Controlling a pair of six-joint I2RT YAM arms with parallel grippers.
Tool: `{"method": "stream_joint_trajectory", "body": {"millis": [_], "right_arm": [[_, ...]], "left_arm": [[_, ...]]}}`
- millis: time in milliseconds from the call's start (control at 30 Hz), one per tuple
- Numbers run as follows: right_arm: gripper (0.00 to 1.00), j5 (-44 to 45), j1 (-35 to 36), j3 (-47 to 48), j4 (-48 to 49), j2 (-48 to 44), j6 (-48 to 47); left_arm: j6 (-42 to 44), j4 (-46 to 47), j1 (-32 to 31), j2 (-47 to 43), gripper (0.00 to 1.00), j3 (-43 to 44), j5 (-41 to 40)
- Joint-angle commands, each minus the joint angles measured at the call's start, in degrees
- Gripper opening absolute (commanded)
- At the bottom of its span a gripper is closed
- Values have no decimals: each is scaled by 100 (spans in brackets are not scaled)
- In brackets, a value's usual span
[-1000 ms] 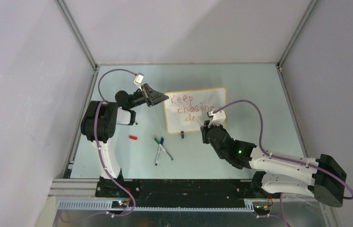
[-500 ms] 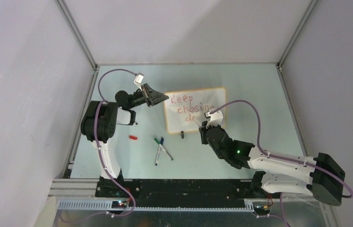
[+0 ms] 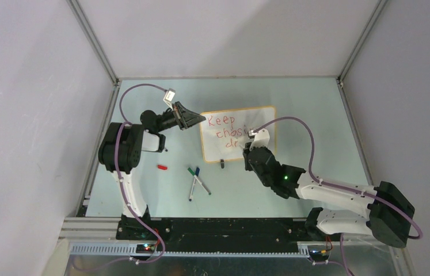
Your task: Write a sentence on the whiteboard
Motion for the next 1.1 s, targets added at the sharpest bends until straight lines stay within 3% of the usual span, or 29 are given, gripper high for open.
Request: {"method": "stream_joint_trajectory", "body": {"millis": [0, 1067], "right_arm": [[0, -150, -187, 304, 43, 124, 50], [0, -565, -651, 619, 46, 767, 82]], "left_arm": [[443, 290, -80, -225, 0, -70, 242], [445, 290, -77, -218, 0, -70, 250]]}}
